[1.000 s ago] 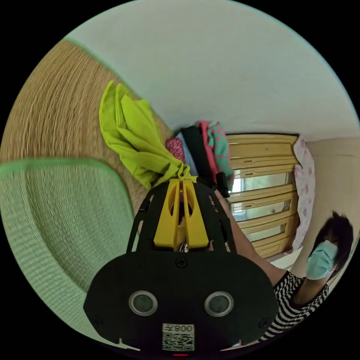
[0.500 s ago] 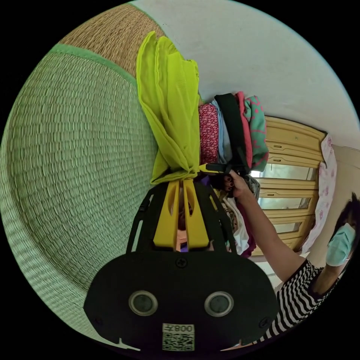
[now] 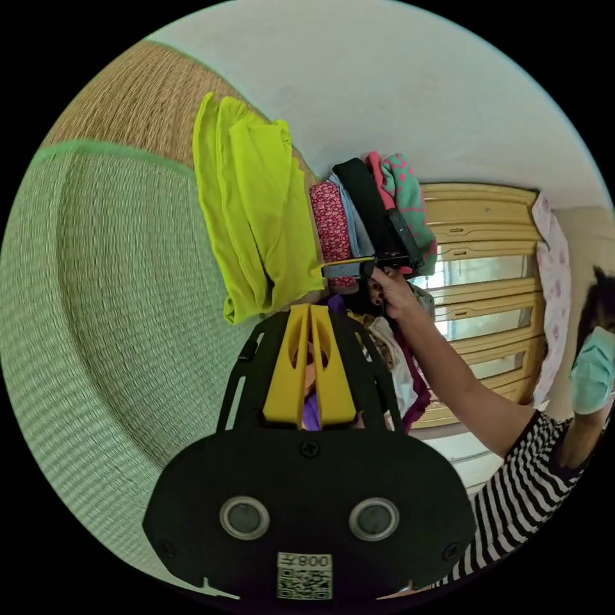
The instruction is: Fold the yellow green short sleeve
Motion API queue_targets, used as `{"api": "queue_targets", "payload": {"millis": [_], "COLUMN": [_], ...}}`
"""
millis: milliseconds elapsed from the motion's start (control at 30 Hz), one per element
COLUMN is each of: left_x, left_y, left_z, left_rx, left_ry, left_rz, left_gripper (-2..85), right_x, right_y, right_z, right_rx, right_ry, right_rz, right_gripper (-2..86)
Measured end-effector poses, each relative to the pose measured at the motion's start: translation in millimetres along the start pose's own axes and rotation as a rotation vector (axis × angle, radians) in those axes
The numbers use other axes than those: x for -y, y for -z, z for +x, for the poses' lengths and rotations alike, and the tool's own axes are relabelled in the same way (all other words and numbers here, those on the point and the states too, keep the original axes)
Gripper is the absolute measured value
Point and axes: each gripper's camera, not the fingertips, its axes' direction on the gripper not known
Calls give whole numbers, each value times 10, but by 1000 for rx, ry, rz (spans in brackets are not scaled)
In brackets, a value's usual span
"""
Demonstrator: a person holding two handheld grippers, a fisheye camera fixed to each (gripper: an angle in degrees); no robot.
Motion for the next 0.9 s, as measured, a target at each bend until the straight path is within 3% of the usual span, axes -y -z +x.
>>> {"api": "queue_targets", "payload": {"millis": [133,300,400,567,767,900], "left_x": [85,-21,-73,-307,-904,-1463], "left_y": [-219,-406,-480,-367,16,181], "left_z": [-121,-347,-341,-326,-178,-109], "left_rx": [254,175,179,142,-44,-101], "left_ry": [-12,71,49,14,-112,-148], "left_rz": [-76,-101,-125,-119,-164,-269], "left_gripper": [1,1,2,2,5,8], "right_x": [82,-21,-130,-375,-1437,-3006], "right_y": [-366,-398,-473,-546,59,449], "right_z": [-173,-348,-534,-801,-1469,-1941], "right_rx": [-150,-156,-268,-266,-197,-29], "right_ry": [-24,-57,-60,-85,-20,5], "right_rz": [-129,-129,-127,-120,191,546], "right_gripper": [0,0,0,1,4,16]}}
